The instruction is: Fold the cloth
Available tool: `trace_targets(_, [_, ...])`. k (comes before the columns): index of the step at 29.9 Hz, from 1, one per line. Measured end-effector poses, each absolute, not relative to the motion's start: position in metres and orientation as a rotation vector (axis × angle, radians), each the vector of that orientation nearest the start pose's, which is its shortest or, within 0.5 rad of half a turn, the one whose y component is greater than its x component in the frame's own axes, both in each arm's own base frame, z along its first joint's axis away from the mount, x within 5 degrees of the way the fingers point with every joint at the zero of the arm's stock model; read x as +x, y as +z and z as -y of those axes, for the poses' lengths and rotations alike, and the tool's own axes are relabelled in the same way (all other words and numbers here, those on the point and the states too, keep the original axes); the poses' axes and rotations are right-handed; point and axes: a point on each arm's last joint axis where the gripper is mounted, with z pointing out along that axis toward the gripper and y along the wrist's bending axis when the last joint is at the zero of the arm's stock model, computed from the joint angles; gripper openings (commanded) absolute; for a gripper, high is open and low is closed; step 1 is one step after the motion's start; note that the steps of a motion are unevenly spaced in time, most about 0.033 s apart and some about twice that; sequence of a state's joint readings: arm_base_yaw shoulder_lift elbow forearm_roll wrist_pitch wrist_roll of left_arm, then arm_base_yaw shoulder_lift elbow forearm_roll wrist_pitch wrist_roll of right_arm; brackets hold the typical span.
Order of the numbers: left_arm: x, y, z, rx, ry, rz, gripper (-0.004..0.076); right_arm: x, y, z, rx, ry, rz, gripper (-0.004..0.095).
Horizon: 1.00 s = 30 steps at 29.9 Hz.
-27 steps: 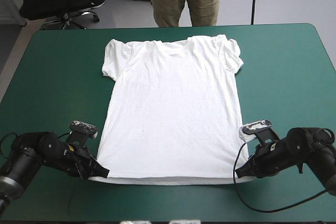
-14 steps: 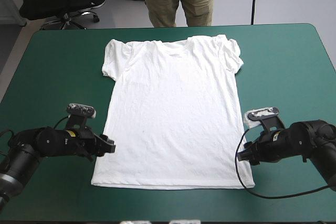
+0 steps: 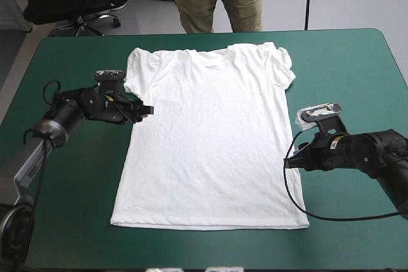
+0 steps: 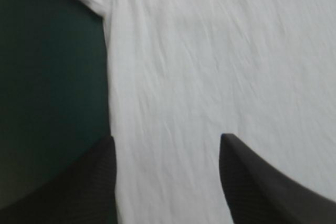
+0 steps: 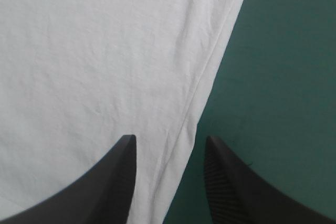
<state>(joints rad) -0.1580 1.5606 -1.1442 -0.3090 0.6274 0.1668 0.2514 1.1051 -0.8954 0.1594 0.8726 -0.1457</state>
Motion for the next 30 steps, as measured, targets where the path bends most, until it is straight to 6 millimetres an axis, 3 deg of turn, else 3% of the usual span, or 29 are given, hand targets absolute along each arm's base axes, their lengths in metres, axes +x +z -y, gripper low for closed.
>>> trace_targets(6, [0.371, 0.263, 0.056, 0.115, -0.316, -2.555, 0.0401, 0.2, 0.308, -0.063, -0.42, 0.24, -2.53, 0.0387])
trace_targets(13, [0.395, 0.215, 0.057, 0.167, -0.296, -2.642, 0.0307, 0.2, 0.309, -0.067, -0.399, 0.303, -2.522, 0.0387])
trace_targets(19, [0.405, 0.202, 0.065, 0.197, -0.297, -2.637, 0.0145, 0.2, 0.31, -0.068, -0.421, 0.309, -2.513, 0.0387])
trace_targets(23, [0.406, 0.198, 0.074, 0.298, -0.255, -2.626, -0.0017, 0.2, 0.31, -0.068, -0.426, 0.305, -2.503, 0.0387])
trace_targets(30, [0.406, 0.198, 0.076, 0.361, -0.212, -2.617, -0.0017, 0.207, 0.319, -0.068, -0.425, 0.283, -2.442, 0.0387])
